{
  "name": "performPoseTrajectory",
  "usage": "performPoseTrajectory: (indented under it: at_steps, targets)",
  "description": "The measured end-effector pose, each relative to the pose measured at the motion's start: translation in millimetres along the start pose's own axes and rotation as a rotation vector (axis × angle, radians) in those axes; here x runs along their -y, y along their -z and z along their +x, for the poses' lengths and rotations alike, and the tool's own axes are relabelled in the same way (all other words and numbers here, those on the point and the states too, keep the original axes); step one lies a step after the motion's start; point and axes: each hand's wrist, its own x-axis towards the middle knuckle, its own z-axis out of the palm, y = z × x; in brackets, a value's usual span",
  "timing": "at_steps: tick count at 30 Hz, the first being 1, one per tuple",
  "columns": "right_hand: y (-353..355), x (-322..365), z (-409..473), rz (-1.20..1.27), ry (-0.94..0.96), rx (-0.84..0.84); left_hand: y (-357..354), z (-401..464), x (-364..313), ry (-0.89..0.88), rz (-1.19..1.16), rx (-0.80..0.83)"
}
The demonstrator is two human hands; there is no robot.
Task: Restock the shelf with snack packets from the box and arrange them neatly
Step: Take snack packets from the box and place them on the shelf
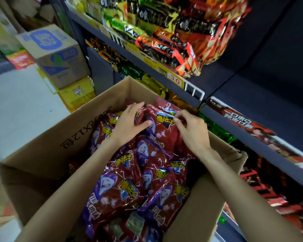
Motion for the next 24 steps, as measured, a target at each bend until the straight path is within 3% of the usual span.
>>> performPoseTrajectory:
  at_steps: [3, 7, 11, 17, 24]
  targets:
    - [39.5, -4.9, -26.1, 0.186, -0.059, -0.059, -12.8, -18.0, -45.4, 0.055, -0.292, 0.2]
    - [101.0, -10.1, -67.6, 0.454, -0.162, -0.129, -40.1, -43.3, -107.6, -0.054, -0.557, 0.152]
    - [173.8, -22.4, -109.9, 0.551, -0.145, -0.327, -41.1, -47.6, -171.9, -0.207, -0.537, 0.13]
    - [293.4, -71.5, -176.7, 0.344, -0.162, -0.61, -38.9, -35.1, -274.6, -0.469, -0.325, 0.005]
    - [417.8, -112.7, -242.9, 0.137, -0.228, -0.783, -110.2, -28.5, -410.0, -0.782, -0.229, -0.083]
